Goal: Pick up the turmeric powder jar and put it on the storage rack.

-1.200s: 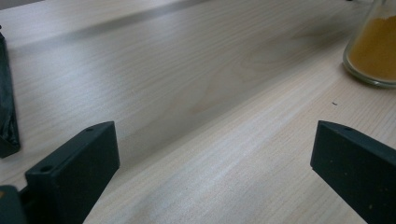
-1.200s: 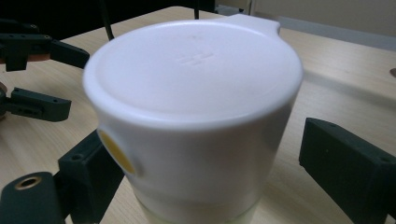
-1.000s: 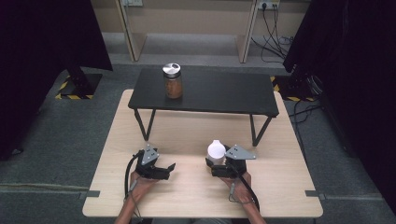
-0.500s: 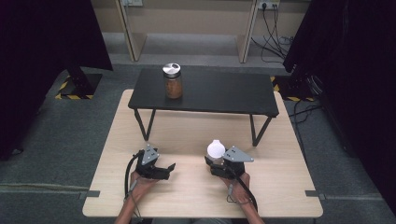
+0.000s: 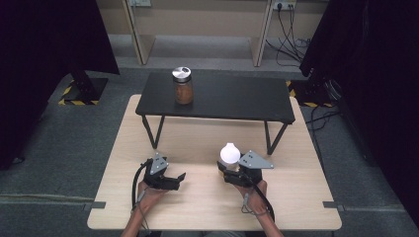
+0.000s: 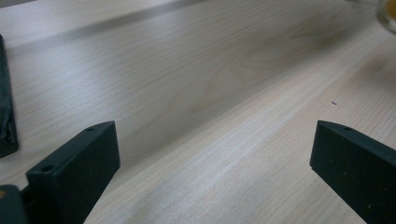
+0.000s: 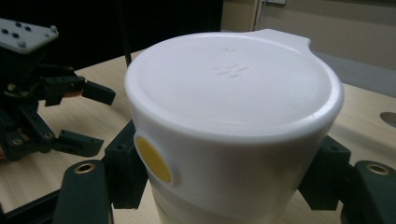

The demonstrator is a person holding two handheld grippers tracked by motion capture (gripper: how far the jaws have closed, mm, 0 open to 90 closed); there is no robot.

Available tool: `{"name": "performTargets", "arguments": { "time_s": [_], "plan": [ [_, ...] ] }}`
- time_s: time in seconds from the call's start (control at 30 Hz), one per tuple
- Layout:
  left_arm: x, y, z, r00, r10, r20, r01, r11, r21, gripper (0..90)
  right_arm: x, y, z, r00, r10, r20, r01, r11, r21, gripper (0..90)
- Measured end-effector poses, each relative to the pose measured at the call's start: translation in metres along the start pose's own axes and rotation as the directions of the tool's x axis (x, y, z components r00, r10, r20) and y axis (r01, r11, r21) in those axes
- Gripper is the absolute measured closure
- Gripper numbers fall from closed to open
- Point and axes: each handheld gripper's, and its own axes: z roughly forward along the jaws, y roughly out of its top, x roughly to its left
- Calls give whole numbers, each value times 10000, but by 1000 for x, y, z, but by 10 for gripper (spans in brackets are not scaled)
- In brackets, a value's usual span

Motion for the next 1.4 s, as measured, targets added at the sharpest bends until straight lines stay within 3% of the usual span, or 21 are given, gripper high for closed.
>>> {"name": "performTargets", "arguments": {
  "time_s": [0.27, 0.7, 0.97, 1.4],
  "plan": [
    [0, 0, 0, 10000, 12, 7, -12, 10000, 27, 6, -2, 22, -9, 9999, 33, -97, -34, 10000, -77, 307],
    [0, 1, 0, 10000, 27, 20, -27, 10000, 29, 6, -10, 72, -18, 10000, 72, -38, -72, 10000, -28, 307],
    [0, 0, 0, 10000, 30, 23, -30, 10000, 20, 4, -20, 115, -22, 9993, 334, -137, -333, 9994, 70, 307],
    [1, 1, 0, 10000, 44, 47, -44, 10000, 52, 4, -29, 177, -12, 9977, 533, 416, -538, 9985, 90, 307]
  ]
}}
